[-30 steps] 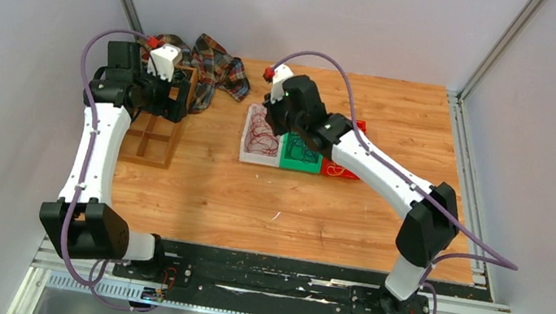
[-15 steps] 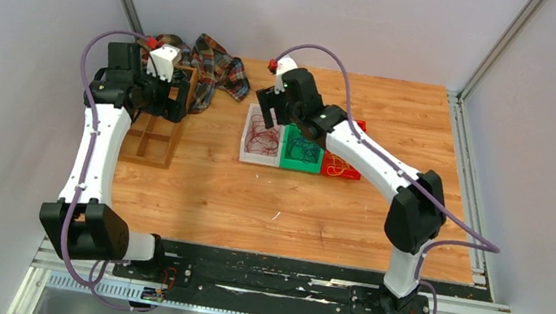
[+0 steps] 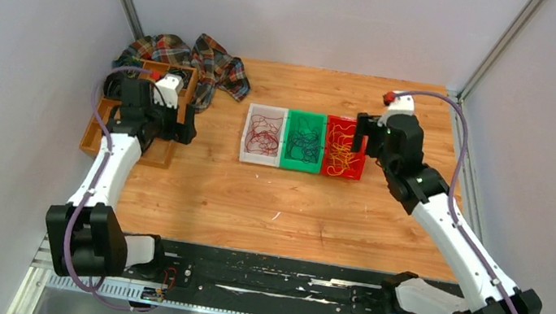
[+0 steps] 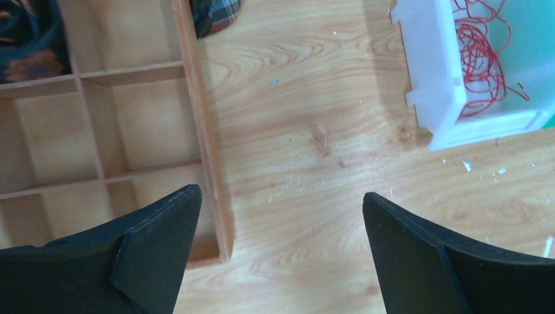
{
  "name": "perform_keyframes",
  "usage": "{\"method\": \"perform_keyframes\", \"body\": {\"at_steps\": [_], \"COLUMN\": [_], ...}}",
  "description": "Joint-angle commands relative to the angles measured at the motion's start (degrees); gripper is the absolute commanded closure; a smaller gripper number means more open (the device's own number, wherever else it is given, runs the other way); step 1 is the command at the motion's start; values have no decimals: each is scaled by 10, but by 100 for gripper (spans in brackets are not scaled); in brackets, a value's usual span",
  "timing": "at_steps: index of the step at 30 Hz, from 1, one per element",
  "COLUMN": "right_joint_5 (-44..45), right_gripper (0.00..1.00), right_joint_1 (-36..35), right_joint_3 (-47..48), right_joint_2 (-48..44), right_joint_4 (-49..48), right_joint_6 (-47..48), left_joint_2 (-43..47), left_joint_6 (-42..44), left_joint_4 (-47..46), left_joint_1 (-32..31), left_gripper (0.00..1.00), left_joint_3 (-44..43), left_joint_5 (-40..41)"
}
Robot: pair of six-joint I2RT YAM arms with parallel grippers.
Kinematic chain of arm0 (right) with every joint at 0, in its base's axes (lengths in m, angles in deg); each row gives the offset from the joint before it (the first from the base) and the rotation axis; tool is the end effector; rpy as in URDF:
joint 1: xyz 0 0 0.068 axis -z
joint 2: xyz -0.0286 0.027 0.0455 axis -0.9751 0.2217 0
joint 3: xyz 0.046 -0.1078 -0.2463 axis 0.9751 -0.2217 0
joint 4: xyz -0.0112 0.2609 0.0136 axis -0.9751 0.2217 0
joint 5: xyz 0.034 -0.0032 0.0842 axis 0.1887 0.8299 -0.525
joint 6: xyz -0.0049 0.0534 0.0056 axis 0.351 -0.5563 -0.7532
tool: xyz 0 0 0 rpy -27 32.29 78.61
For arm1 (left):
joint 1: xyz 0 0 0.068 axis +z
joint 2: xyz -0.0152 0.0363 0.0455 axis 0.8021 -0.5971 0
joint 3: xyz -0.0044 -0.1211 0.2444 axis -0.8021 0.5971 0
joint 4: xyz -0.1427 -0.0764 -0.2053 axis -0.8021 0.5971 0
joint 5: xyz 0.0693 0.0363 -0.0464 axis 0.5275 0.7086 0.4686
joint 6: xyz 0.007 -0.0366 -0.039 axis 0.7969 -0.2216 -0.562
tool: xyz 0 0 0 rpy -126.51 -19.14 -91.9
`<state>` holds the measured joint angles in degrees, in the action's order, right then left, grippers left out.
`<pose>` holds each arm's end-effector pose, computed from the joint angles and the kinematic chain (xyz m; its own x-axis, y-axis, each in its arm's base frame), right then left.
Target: Untangle the cables
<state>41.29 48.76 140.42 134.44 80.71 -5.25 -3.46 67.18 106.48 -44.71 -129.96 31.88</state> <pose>0.2361 0.1184 0.3628 -0.2771 -0.0229 -0.9606 -0.2351 0.9710 0.0447 0.2661 0.0289 0.2957 -0.6384 0.0584 -0.7675 0.1982 0.9760 -0.0906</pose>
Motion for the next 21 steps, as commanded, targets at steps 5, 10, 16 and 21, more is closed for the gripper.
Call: {"method": "perform_keyframes", "body": {"at_steps": [5,10,16,21], "right_joint_5": [303,349,286,234], "right_gripper": [18,17,17,17], "right_joint_1": [50,99,160,221], "right_joint_3": [-197,-266,-372,-434], "right_joint_2": [-120,-109,-66,-2], "right_joint_4": [-134,-229,-391,-502], "right_joint_6": [57,122,97,62], "left_joint_2": [49,1,-68,-43], "left_joint_6": [-79,-96,-118,-111], "left_joint_4": [-490,-719,-850,-912], "left_joint_1": [5,4,2,-7], "left_gripper": [2,2,2,2], "left_joint_3": [285,383,426,475], "left_joint_5": [-53,-61,-41,-1]}}
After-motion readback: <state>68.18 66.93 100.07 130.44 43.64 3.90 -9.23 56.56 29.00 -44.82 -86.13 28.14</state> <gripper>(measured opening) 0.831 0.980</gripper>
